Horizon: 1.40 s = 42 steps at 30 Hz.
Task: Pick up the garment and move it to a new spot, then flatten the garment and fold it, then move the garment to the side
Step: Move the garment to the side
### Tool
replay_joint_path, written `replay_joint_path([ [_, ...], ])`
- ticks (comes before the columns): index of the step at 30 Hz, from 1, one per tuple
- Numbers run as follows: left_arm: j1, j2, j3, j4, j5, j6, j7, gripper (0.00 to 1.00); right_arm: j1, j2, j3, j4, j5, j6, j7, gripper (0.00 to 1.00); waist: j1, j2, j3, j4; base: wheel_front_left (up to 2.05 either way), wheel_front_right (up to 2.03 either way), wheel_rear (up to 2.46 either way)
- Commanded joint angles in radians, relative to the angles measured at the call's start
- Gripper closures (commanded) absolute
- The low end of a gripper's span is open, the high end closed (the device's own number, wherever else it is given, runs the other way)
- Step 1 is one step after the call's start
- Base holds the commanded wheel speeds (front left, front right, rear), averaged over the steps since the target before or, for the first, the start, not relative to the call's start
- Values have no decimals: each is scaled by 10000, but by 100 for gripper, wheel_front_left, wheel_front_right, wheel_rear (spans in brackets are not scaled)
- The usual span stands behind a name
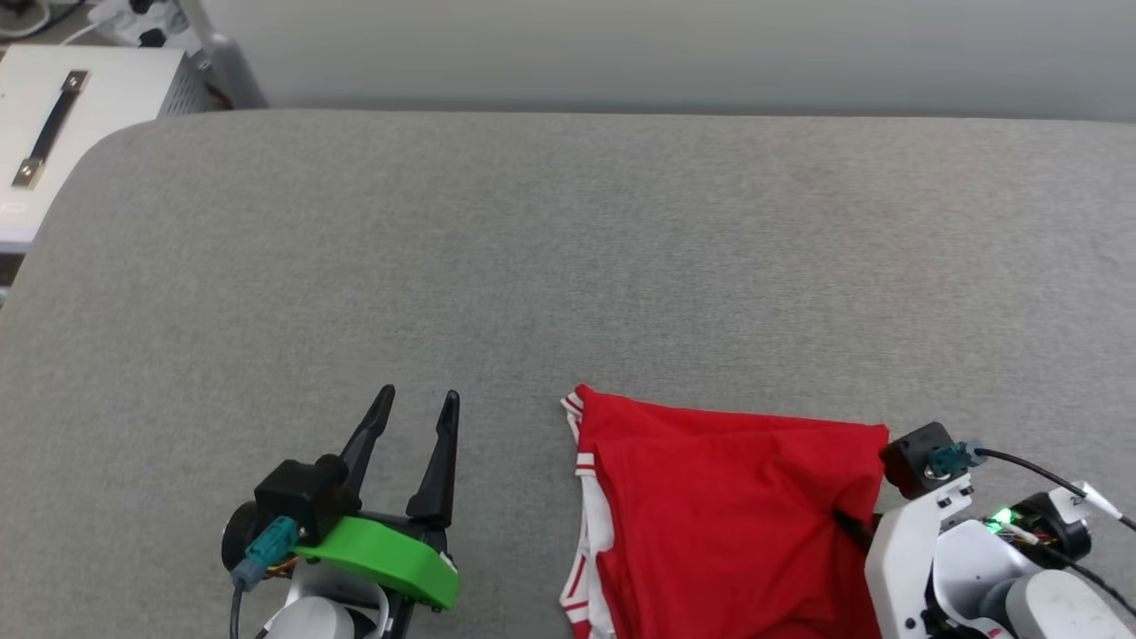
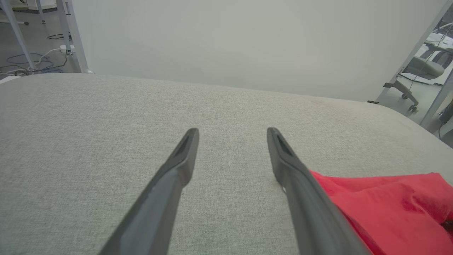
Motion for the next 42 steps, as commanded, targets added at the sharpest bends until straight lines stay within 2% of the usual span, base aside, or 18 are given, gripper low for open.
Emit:
replay_joint_path([
  [1,112,7,-58,13,-20,-31,-57,0,-173,-302,115,-177,-92,-17,-140,100,0,0,-380,-488,0,0,0],
  [12,251,-199,-631,-119,5,-31,-57,0,-694,-3011,964,-1161,-232,-17,-529,100,0,0,-341,-2075,0,0,0],
  [19,-371,-172,-1155,-361,195,-31,-57,0,-1220,-4346,1046,-906,-172,-17,-1099,100,0,0,771,-3077,0,0,0],
  [23,-970,40,-1471,-453,311,-31,-57,0,-1623,-4809,908,-358,-257,-17,-1731,100,0,0,1637,-3544,0,0,0],
  [27,-1659,379,-1604,-588,459,-31,-57,0,-2292,-5114,813,538,-578,-17,-2517,100,0,0,2449,-3992,0,0,0],
  [30,-2202,609,-1581,-864,535,-31,-57,0,-2901,-5073,627,1307,-776,-17,-3148,100,0,0,3015,-4239,0,0,0],
  [35,-3015,1117,-1678,-1326,705,-31,-50,0,-4051,-4554,5,2656,-1230,-17,-4011,100,0,0,3838,-4516,0,0,0],
  [42,-3751,1471,-1568,-2285,824,-18,272,0,-5126,-4177,-880,4632,-1672,-17,-4968,100,0,0,4784,-4305,0,0,0],
])
